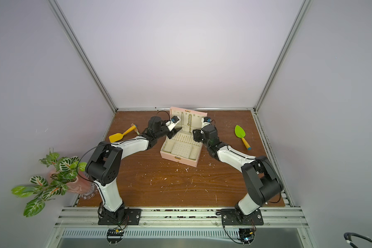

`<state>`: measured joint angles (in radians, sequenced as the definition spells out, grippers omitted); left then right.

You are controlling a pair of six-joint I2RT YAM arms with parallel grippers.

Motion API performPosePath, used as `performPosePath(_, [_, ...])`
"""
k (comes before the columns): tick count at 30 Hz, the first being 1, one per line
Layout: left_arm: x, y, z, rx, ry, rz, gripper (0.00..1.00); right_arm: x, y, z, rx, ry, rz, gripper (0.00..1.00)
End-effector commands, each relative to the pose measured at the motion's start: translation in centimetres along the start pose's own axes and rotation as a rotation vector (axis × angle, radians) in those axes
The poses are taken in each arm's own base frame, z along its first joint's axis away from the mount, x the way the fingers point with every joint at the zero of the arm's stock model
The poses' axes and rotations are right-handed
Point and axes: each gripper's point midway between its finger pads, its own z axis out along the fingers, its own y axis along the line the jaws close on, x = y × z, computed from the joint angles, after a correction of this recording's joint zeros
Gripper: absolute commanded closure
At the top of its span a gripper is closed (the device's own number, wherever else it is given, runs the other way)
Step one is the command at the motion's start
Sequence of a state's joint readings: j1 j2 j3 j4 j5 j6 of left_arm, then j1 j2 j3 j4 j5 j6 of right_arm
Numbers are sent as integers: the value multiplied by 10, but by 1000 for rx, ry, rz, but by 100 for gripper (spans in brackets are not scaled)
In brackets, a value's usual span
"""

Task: Put jewelry chain into jewelry box
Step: Adjust the jewelry box at the center of the board.

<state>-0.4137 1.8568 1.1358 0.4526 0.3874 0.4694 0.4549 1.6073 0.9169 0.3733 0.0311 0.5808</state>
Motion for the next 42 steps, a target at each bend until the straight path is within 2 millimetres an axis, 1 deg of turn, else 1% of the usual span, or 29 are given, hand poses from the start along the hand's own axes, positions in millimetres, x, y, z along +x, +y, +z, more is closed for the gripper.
performPosePath(1, [-10,-1,-12,19,-44,-27,50,-15,-13,2,23,-62,18,65])
performPosePath(6, [-12,-11,-20,57,-56,-43,49,-27,-29,9,58,-68,-28,69])
performPosePath(11, [-15,-16,-27,67,-58,-45,49,-42,-34,14,47,-75,-92,71])
performPosePath(15, [-13,-20,-24,60,-20,-8,48,-50,-33,11,44,-73,-170,71])
performPosePath(18, [-10,-25,-15,45,25,52,49,-53,-32,10,30,-61,-210,71])
performPosePath(21, [-12,-23,-4,43,51,105,49,-51,-28,9,-10,-34,-245,71])
performPosePath(24, [-13,-18,5,31,56,170,49,-47,-21,4,-50,-22,-267,70])
performPosePath(30, [-7,-15,23,42,96,293,50,-29,-9,-13,-146,9,-282,62])
performPosePath(34, [-6,-14,31,64,117,327,50,-23,-5,-26,-175,16,-293,59])
performPosePath(39, [-2,-16,39,106,154,339,51,-16,-5,-41,-186,26,-304,57])
performPosePath(42, [-1,-22,41,123,164,351,56,-15,-6,-48,-182,22,-310,57])
